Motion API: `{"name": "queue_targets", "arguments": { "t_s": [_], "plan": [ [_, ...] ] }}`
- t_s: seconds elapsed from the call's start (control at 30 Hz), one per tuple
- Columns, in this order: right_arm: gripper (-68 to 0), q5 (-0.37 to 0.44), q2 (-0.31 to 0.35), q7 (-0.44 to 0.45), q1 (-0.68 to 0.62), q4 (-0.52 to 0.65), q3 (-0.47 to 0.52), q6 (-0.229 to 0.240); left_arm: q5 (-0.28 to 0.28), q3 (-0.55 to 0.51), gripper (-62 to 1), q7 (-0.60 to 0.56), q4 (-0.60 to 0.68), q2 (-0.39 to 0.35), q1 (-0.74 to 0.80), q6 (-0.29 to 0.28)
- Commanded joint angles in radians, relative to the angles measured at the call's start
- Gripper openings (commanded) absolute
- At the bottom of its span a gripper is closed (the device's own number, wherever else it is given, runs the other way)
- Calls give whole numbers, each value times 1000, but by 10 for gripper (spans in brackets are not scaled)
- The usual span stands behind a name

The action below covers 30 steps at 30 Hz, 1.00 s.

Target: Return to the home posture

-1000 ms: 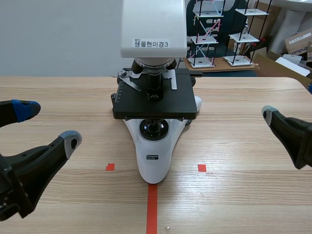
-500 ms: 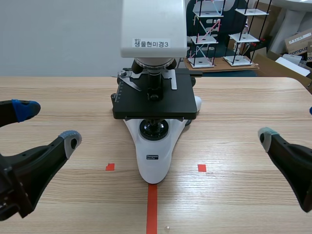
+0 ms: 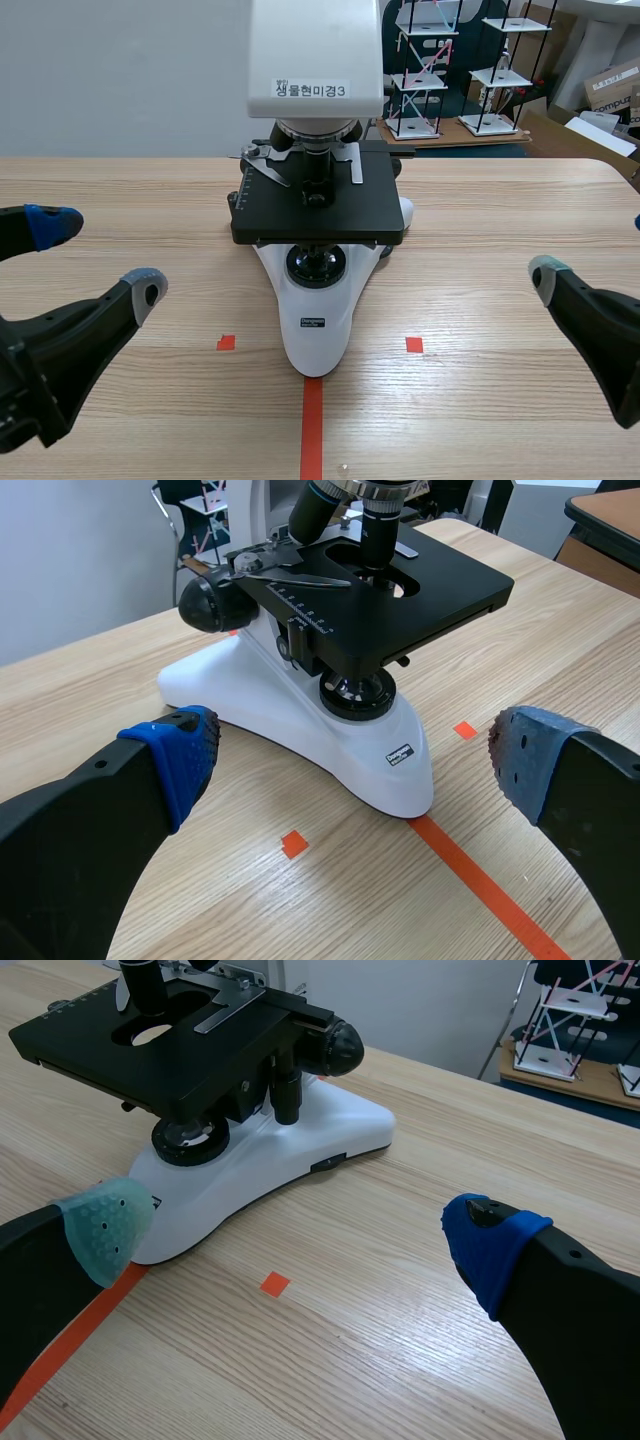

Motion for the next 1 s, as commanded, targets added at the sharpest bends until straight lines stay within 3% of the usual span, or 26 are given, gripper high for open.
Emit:
{"name": "queue_targets", "arguments": {
  "t_s": [0.0,0.97],
  "plan": [
    [-33,11,8,14,12,3,10,0,-6,3,-43,-15,10,0,2,-2],
    [-33,-15,8,14,12,3,10,0,-6,3,-43,-15,10,0,2,-2]
  ]
}}
